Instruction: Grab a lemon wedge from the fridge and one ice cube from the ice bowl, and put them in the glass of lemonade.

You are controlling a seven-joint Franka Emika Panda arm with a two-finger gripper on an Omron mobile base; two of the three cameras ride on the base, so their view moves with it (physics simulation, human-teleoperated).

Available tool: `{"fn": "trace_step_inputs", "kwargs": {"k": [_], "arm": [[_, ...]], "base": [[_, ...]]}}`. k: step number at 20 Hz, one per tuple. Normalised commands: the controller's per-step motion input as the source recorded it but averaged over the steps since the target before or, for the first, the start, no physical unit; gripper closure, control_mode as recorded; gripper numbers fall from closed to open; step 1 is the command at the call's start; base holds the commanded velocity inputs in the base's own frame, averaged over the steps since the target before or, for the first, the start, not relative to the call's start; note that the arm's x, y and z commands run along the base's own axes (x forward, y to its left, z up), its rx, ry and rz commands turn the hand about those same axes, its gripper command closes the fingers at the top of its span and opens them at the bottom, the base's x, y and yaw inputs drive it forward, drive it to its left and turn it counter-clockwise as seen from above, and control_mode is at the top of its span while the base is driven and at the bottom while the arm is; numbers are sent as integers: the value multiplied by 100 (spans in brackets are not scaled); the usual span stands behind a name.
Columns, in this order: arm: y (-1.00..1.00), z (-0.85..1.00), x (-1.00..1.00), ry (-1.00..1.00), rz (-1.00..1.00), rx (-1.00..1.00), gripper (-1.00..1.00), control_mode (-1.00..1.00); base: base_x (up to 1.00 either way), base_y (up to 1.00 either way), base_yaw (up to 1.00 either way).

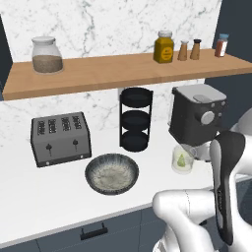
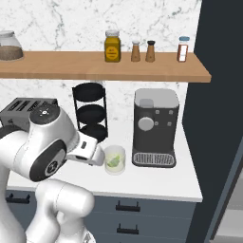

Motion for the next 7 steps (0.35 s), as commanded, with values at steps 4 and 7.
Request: {"fn": "trace_step_inputs", "kwargs": {"k": [4, 7], "arm": [[29, 14, 4, 0, 0, 0, -100, -100], [37, 34, 32, 0, 0, 0, -100, -100]], "base": [[0, 0, 0], [0, 0, 0]]}}
